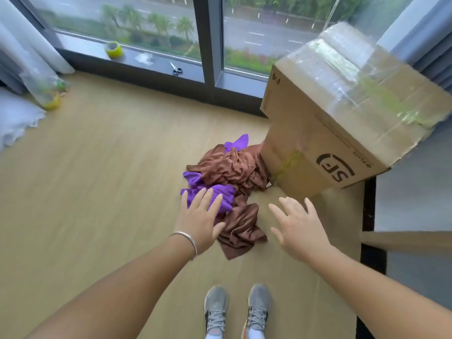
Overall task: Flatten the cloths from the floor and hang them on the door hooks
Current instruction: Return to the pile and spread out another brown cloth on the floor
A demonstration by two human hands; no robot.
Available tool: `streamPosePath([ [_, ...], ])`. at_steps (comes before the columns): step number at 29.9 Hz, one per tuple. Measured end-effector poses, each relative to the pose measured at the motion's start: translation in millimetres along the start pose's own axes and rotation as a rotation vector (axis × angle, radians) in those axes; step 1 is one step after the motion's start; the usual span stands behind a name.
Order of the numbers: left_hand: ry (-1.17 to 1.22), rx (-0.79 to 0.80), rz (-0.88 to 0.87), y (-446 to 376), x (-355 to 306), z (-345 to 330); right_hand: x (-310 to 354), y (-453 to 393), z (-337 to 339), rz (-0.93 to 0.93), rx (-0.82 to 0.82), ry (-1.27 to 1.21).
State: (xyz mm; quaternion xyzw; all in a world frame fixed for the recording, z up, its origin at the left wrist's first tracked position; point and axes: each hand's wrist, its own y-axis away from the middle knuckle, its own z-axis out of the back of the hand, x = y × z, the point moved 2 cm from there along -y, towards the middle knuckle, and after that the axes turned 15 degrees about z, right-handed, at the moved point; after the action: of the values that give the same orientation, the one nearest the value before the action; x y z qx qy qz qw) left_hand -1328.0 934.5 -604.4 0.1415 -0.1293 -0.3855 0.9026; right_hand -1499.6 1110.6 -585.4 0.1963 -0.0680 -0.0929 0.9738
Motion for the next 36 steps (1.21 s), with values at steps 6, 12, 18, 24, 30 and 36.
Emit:
streamPosePath([
  [6, -0.047, 0.132, 0.009, -41, -15, -178, -20, -66, -176, 0.021, 0.117, -0.015],
  [12, -0.030, 0.083, -0.045, -129, -60, -328, -52, -146, -325, 0.036, 0.103, 0.028],
  [18, -0.001, -0.034, -0.097, -223, -100, -423, -96, -232, -418, -0.006, 0.011, 0.078],
  [24, 0.041, -0.050, -0.158, -277, -129, -455, -121, -290, -452, 0.053, 0.003, 0.068],
  [30, 0.141, -0.050, -0.189, -248, -109, -432, -109, -276, -420, 0.138, 0.021, 0.128],
  [36, 0.116, 0.042, -0.112, -169, -56, -364, -53, -232, -322, 0.289, 0.004, 0.182],
])
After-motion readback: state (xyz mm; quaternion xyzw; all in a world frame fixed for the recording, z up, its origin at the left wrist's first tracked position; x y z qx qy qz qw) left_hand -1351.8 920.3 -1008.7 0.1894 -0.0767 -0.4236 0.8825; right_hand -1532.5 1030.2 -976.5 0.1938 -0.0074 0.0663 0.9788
